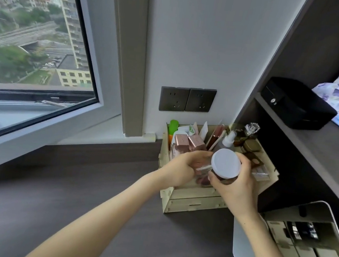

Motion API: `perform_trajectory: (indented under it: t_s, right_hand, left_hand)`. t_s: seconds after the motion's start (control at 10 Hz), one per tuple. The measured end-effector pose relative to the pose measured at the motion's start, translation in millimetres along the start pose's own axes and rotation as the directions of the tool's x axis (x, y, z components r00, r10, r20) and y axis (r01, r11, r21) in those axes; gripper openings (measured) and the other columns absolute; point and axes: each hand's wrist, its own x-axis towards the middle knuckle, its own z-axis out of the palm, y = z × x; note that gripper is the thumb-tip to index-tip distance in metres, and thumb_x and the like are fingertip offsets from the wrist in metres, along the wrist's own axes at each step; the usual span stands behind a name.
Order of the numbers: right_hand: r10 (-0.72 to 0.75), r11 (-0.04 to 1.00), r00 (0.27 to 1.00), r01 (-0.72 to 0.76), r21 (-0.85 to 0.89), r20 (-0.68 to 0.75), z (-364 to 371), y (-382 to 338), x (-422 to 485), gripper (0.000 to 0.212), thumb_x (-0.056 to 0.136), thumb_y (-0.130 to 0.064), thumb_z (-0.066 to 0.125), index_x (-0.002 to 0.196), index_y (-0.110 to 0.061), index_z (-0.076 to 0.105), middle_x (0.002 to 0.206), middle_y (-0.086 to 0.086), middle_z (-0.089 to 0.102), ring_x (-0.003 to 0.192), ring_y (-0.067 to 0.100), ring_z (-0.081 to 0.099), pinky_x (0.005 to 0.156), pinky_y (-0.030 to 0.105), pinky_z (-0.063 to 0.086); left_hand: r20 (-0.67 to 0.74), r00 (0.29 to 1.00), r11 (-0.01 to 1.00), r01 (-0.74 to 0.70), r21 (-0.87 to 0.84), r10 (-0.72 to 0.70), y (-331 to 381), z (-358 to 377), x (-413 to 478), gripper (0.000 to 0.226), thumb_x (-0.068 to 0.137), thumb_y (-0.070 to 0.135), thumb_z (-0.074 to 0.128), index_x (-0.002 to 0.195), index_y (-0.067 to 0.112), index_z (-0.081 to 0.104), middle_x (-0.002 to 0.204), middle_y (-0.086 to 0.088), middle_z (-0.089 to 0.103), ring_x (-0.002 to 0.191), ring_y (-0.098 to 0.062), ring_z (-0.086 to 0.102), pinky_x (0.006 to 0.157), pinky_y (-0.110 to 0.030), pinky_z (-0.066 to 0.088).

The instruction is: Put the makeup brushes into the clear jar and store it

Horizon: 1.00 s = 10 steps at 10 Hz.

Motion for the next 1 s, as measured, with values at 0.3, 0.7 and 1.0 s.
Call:
perform_trajectory:
  t_s: [0.3,0.7,1.0]
  right_hand:
    - [0.098,0.99,0.971,-0.072,-0.122,0.219,17.0,2.2,20.9,0.079,0.065,-0.038,0.082,0.128,-0.012,0.043,0.119,0.012,0.062,0.11,0.033,0.057,0.077,0.036,0.05]
    - [0.15,0.968,0.937,-0.075,-0.239,0.316,15.2,-5.0,27.9,0.086,0.072,-0.049,0.073,0.139,-0.017,0.03,0.132,0.008,0.054,0.119,0.029,0.052,0.081,0.034,0.048]
    - [0.106,0.987,0.975,-0.079,-0.141,0.195,-38.9,-19.7,31.3,0.023,0.078,-0.026,0.073,0.097,-0.019,0.065,0.098,-0.002,0.068,0.094,0.018,0.061,0.07,0.028,0.048]
  left_hand:
    - [-0.061,0.995,0.992,0.08,0.094,-0.075,-1.7,13.2,13.1,0.055,0.085,-0.005,0.046,0.137,0.009,0.038,0.136,-0.013,0.051,0.124,-0.029,0.046,0.102,-0.039,0.038]
    - [-0.097,0.982,0.986,0.16,-0.047,-0.164,-9.8,9.2,17.6,0.06,0.084,-0.008,0.05,0.139,0.011,0.035,0.138,-0.009,0.05,0.126,-0.024,0.046,0.104,-0.041,0.039]
    - [-0.275,0.954,0.992,0.102,-0.078,-0.119,-0.3,-43.5,-21.0,0.056,0.075,-0.019,0.033,0.11,0.019,0.056,0.118,-0.01,0.06,0.103,-0.025,0.058,0.083,-0.044,0.055]
